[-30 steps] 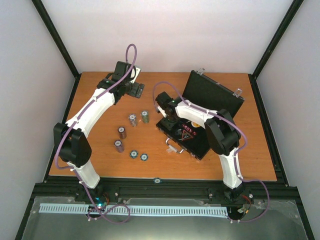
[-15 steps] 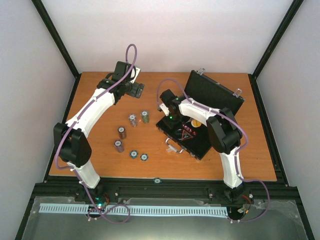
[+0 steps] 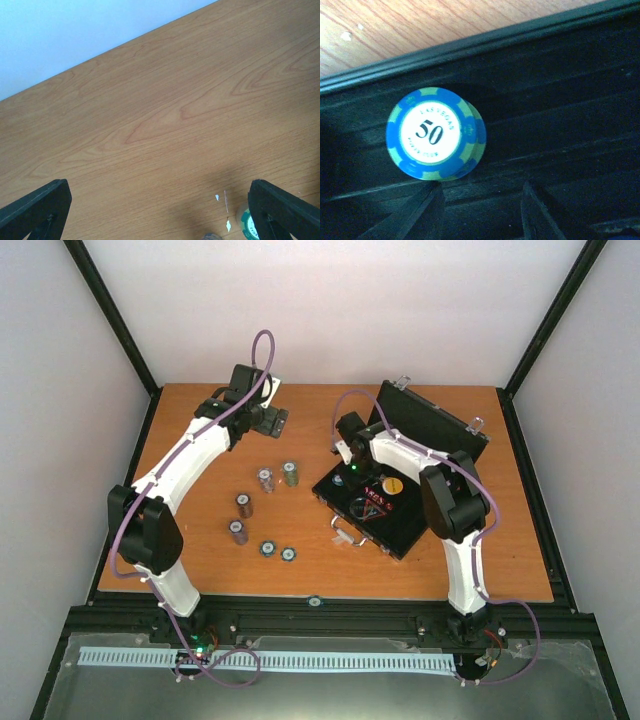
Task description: Pack up texas hold em set
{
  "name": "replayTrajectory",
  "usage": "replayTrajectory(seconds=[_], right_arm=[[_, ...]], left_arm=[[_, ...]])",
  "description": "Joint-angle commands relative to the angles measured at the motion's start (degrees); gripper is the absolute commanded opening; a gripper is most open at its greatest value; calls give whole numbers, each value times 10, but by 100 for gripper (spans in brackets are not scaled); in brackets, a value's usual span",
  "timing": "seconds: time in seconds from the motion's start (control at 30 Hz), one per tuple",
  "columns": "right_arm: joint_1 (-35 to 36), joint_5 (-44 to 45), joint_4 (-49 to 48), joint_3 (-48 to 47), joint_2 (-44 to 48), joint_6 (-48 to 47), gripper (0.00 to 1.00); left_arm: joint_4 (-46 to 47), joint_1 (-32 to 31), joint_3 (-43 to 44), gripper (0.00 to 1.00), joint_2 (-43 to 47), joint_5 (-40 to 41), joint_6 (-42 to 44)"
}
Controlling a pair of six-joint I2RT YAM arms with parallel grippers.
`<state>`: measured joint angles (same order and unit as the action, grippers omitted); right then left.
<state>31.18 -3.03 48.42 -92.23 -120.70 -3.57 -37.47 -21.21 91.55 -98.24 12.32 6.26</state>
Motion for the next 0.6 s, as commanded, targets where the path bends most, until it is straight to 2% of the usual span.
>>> replayTrajectory(seconds=[0.0,0.13,0.57], right_arm=[[0,32,4,-6,-18,4,46],[-1,66,7,-2,-7,-2,56],[7,53,-1,0,92,-24,79]], left_arm=[[1,5,-1,100,5,6,9],[1,5,-2,100,6,7,9],[1,5,2,100,4,1,6]])
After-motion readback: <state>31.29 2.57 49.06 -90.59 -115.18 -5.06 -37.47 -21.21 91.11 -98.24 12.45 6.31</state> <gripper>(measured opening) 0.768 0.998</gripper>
